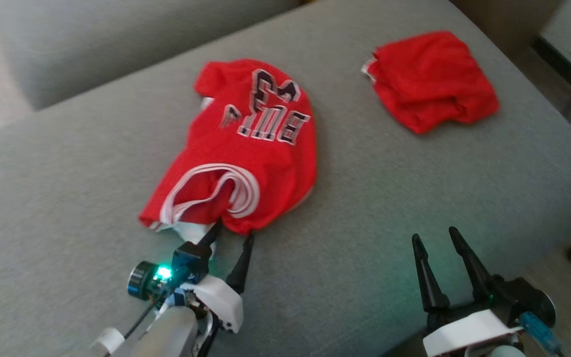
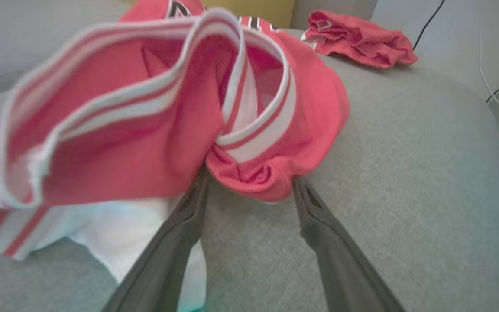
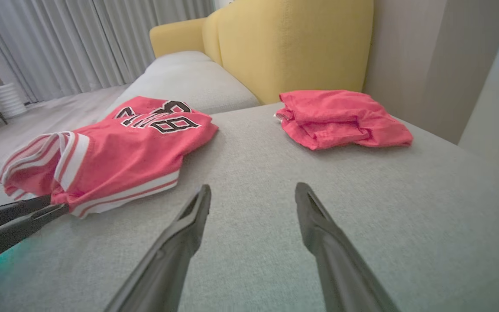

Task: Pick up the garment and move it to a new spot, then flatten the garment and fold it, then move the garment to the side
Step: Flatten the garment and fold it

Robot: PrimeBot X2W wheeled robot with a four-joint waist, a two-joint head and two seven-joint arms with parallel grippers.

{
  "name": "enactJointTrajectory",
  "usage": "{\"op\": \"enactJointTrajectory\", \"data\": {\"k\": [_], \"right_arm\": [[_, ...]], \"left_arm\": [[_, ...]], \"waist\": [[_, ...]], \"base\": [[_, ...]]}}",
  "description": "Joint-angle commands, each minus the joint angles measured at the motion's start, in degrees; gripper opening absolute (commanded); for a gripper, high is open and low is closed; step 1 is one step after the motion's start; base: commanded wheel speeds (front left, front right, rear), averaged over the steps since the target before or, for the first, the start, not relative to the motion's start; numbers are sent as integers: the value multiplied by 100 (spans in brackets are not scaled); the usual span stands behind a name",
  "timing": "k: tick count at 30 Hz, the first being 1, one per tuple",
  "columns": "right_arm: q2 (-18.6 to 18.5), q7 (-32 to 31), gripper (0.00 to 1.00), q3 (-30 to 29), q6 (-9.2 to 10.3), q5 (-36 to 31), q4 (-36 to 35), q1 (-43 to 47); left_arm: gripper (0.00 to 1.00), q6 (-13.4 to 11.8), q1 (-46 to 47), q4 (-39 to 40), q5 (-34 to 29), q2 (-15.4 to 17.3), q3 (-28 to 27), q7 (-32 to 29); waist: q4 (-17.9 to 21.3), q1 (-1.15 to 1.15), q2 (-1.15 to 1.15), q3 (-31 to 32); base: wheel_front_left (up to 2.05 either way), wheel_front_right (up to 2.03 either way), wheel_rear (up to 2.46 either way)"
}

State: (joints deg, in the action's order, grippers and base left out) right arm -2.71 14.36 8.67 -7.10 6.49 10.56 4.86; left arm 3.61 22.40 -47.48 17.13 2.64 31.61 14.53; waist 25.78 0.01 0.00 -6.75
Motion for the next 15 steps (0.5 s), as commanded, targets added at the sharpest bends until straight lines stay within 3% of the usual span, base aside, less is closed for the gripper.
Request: {"op": "enactJointTrajectory", "data": {"k": [1, 6, 8, 9, 15], "right_arm": [[-27, 63, 100, 143, -39, 16, -195, -198], [-20, 63, 100, 218, -39, 128, -213, -264], [-19, 63, 100, 238, -39, 188, -206, -297], [-19, 63, 100, 248, -39, 208, -200, -315], [-18, 63, 100, 237, -39, 256, -152, -346]], "left_arm": [[100, 20, 295, 12, 40, 24, -138, 47], [97, 50, 623, -369, 169, 24, -182, 47], [7, 96, 727, -344, 175, 24, -187, 47], [0, 129, 767, -285, 158, 24, -174, 47], [0, 284, 1035, 759, 133, 24, 8, 47]], "waist": [[306, -1, 0, -306], [366, -1, 0, -430], [353, -1, 0, -438], [337, -1, 0, -425], [177, -1, 0, -139]], "base": [[0, 0, 0], [0, 0, 0], [0, 0, 0], [0, 0, 0], [0, 0, 0]]}}
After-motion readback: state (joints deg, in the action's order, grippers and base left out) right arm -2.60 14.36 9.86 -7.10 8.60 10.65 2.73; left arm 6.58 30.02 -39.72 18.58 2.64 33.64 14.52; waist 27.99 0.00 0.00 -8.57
